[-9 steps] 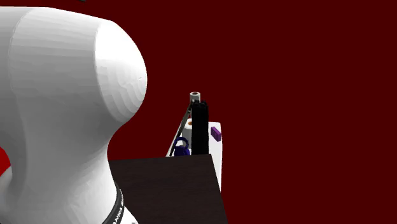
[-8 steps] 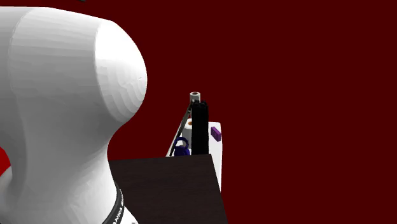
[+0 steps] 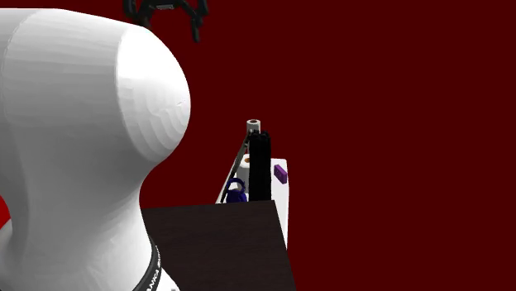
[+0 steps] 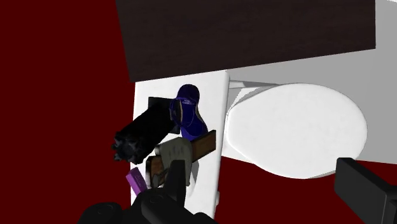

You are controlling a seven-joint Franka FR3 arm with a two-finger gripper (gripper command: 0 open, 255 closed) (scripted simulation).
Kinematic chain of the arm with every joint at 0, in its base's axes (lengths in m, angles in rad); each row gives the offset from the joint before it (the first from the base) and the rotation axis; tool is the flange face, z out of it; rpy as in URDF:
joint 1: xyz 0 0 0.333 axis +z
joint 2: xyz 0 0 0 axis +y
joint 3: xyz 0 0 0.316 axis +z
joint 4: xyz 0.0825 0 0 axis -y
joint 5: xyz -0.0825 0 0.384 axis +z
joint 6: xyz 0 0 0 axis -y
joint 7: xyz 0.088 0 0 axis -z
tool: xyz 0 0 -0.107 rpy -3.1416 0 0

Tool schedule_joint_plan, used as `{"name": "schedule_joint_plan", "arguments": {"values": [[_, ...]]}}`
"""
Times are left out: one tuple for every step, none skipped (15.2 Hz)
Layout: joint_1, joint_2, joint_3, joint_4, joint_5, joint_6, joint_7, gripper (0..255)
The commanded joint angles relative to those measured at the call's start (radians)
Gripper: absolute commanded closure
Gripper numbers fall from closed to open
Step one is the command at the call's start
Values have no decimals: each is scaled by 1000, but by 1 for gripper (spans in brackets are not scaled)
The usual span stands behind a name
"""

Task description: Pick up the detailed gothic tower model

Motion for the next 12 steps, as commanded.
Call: {"name": "schedule_joint_plan", "arguments": {"values": [[-13,23,-29,-40,-25,64,-31,0],[-20,34,-44,-58,-37,93,-46,0],[-27,47,-59,-74,-50,122,-61,0],[-34,62,-74,-89,-62,153,-76,0],[-42,78,-89,-103,-74,183,-91,0],[-49,97,-105,-116,-86,214,-106,0],[-56,117,-120,-127,-98,246,-120,0],[-64,138,-136,-137,-110,278,-135,0],[-71,162,-152,-145,-121,311,-150,0],[-78,187,-168,-152,-132,344,-164,0],[-85,214,-183,-158,-142,377,-179,0],[-91,243,-199,-161,-152,411,-193,0]]}}
